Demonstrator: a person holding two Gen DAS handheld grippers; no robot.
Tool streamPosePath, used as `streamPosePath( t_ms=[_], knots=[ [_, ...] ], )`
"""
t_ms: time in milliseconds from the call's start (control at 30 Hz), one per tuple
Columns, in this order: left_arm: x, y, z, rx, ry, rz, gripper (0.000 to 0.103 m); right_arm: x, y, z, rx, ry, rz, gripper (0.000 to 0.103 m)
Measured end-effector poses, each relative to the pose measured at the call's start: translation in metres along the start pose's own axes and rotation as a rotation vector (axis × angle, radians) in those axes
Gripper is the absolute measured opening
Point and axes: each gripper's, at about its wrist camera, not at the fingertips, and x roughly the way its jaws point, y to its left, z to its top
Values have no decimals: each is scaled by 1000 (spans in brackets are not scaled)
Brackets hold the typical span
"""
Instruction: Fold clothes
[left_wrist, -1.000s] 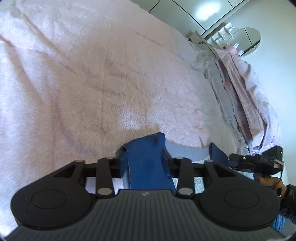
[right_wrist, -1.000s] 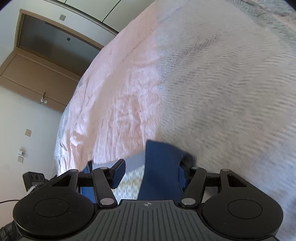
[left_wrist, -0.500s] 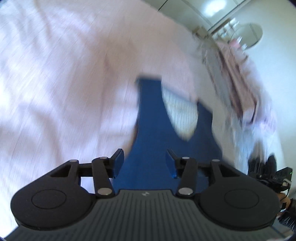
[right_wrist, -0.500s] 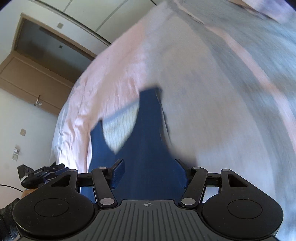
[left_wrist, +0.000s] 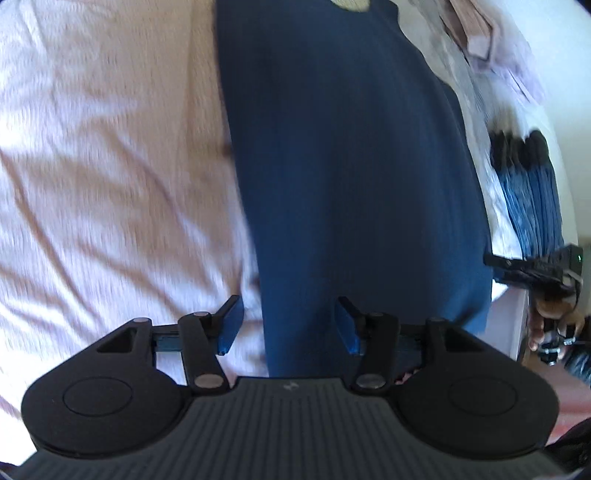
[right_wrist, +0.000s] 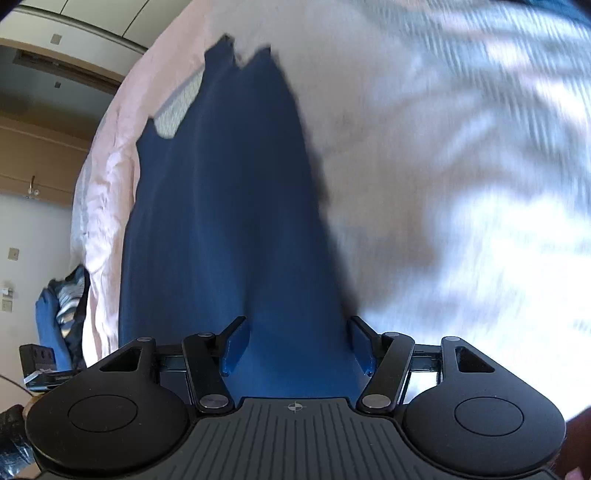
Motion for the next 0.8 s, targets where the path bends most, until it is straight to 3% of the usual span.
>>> streamPosePath(
  t_ms=[300, 467, 500, 600, 633, 667, 700, 800],
  knots=[
    [-13, 11, -69, -52, -44, -12, 49, -12, -13, -33, -13, 7, 35, 62],
    [8, -3, -86, -60, -28, -44, 44, -15, -32, -41, -36, 41, 103, 61],
    [15, -7, -87, -49, -14, -23, 41, -16, -35, -44, -41, 47, 115, 61],
    [19, -15, -90, 2, 10, 39, 5, -17, -41, -49, -58, 78, 139, 61],
    [15, -17, -90, 19, 26, 55, 2, -17, -43, -50, -64, 89, 145, 55],
    [8, -20, -90, 51, 35, 70, 2, -18, -44, -51, -70, 100, 142, 20],
    [-2, -24, -88, 94, 39, 82, 2, -20, -44, -48, -73, 112, 123, 6],
    [-17, -28, -85, 159, 56, 109, 0, -37, -42, -39, -131, 109, 81, 6]
  ],
)
